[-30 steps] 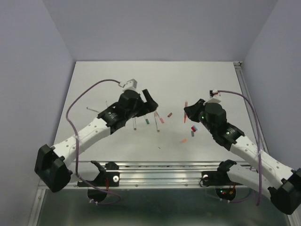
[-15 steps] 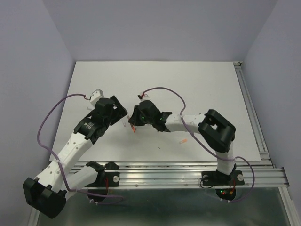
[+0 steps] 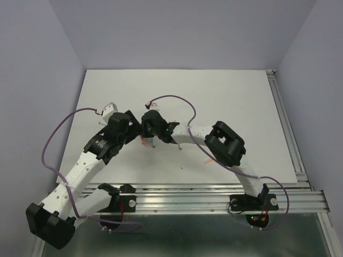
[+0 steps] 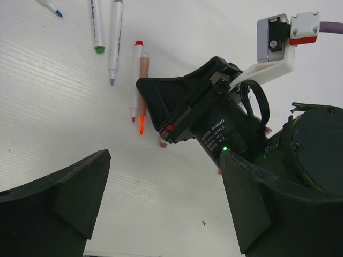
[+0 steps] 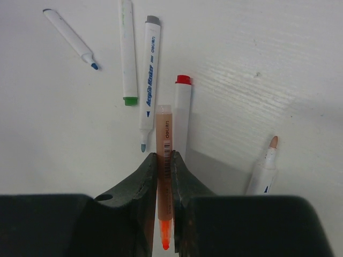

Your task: Open the pen caps

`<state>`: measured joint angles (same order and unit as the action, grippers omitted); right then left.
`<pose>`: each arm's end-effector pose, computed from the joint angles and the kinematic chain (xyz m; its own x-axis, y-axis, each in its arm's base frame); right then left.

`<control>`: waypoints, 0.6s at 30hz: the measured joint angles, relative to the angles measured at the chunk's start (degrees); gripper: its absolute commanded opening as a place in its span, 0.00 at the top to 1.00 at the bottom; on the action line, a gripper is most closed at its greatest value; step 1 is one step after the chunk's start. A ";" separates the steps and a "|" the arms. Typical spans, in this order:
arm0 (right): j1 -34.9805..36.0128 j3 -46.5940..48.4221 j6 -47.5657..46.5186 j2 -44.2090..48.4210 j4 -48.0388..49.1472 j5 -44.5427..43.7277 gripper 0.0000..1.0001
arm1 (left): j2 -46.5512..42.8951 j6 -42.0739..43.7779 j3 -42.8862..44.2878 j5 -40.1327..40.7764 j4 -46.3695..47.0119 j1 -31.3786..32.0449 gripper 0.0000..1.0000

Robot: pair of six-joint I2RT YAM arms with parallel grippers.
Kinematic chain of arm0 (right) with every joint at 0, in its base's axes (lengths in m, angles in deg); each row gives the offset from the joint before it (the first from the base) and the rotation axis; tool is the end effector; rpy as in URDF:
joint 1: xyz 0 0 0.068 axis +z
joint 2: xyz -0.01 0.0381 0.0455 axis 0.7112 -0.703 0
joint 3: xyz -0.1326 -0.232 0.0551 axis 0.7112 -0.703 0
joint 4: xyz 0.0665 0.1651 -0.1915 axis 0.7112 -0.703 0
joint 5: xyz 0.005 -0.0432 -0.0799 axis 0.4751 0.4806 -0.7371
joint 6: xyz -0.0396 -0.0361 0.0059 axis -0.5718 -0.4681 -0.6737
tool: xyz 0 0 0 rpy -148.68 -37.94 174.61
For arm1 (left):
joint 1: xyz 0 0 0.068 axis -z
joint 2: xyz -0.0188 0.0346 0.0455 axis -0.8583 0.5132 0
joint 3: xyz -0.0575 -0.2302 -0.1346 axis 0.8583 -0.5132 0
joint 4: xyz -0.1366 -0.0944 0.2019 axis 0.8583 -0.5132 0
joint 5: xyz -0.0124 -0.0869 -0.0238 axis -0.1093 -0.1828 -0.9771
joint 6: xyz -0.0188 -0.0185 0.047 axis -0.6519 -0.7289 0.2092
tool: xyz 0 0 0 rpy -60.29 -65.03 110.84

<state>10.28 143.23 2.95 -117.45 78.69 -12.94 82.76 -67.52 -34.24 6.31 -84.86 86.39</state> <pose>0.2928 0.4185 0.1567 -0.7200 0.0901 -0.6881 -0.3649 0.7942 0.4859 0.1788 -0.0805 0.3042 -0.5004 -0.5392 -0.6773 -0.2199 0.8359 -0.5030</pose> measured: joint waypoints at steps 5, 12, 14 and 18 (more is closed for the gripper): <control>0.00 1.81 -0.52 0.00 -0.57 -1.86 0.94 | -0.57 0.35 -0.61 -0.11 0.09 0.00 0.04; -0.02 5.33 -0.02 -2.27 -3.87 -5.55 0.92 | -0.63 0.66 -0.61 -0.26 0.11 0.00 0.05; 0.00 5.60 0.02 -3.15 -4.48 -5.66 0.87 | -0.81 0.72 -0.63 -0.26 0.15 0.00 0.05; 0.00 5.60 0.02 -3.74 -5.49 -5.44 0.82 | -0.94 0.85 -0.63 -0.28 0.35 0.00 0.05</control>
<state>10.28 148.82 2.98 -121.18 73.21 -18.38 81.82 -66.66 -34.87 6.02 -84.51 86.39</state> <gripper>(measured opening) 0.175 0.953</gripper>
